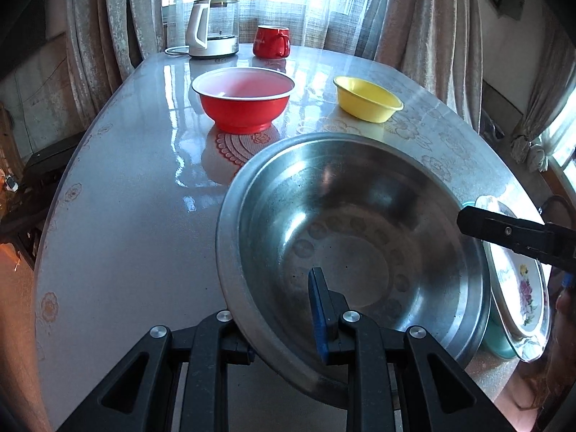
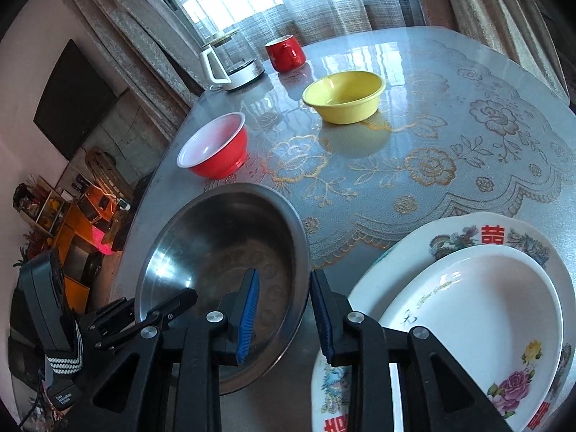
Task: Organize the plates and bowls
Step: 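Carry the steel bowl with both grippers beside the plate stack and lower it, then open both grippers to release the steel bowl on the table, then move both grippers to the rim of the yellow bowl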
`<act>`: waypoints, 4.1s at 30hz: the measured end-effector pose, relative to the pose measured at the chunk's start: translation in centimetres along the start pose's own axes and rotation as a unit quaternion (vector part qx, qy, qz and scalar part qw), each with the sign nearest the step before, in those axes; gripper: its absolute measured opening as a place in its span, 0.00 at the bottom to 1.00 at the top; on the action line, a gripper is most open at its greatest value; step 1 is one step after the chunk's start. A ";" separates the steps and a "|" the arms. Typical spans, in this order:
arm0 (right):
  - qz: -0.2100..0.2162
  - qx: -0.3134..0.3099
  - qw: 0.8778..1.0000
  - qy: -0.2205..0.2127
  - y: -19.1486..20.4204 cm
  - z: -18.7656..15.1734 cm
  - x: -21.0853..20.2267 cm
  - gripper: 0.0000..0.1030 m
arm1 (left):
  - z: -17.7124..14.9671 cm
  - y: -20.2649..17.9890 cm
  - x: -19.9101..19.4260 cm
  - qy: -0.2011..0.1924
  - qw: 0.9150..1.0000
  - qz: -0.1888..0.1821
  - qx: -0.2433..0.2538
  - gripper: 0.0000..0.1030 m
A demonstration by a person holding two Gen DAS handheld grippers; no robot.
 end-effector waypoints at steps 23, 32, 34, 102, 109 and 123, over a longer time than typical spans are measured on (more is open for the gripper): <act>0.000 0.072 0.996 -0.060 -3.7 1.0 -3.0 0.29 | 0.0 0.6 -0.8 0.007 1.000 0.016 -0.020 0.29; -0.001 0.107 0.992 -0.064 -5.4 0.8 -3.5 0.29 | 0.7 0.8 -1.6 -0.010 0.999 0.023 -0.034 0.55; -0.001 0.107 0.992 -0.061 -5.6 0.6 -3.5 0.29 | 0.8 0.7 -1.8 -0.015 0.999 0.021 -0.038 0.63; -0.054 0.144 0.987 0.037 -14.1 14.8 10.3 0.19 | 19.5 -7.3 9.5 0.017 1.000 0.021 0.006 0.90; -0.061 0.133 0.988 0.040 -14.2 14.4 9.6 0.19 | 20.5 -9.1 12.0 0.027 0.999 0.016 0.013 0.90; -0.066 0.121 0.990 0.037 -14.0 14.6 9.6 0.19 | 21.2 -10.7 15.7 0.054 0.998 0.019 0.036 0.71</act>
Point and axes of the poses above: each gripper's, at about its wrist camera, not at the fingertips, and x roughly the way its jaws point, y to its left, z to its top, the point moved 4 cm from there along x, roughly the way its jaws point, and after that the axes turned 3 degrees about -y, right-handed, at the moved point
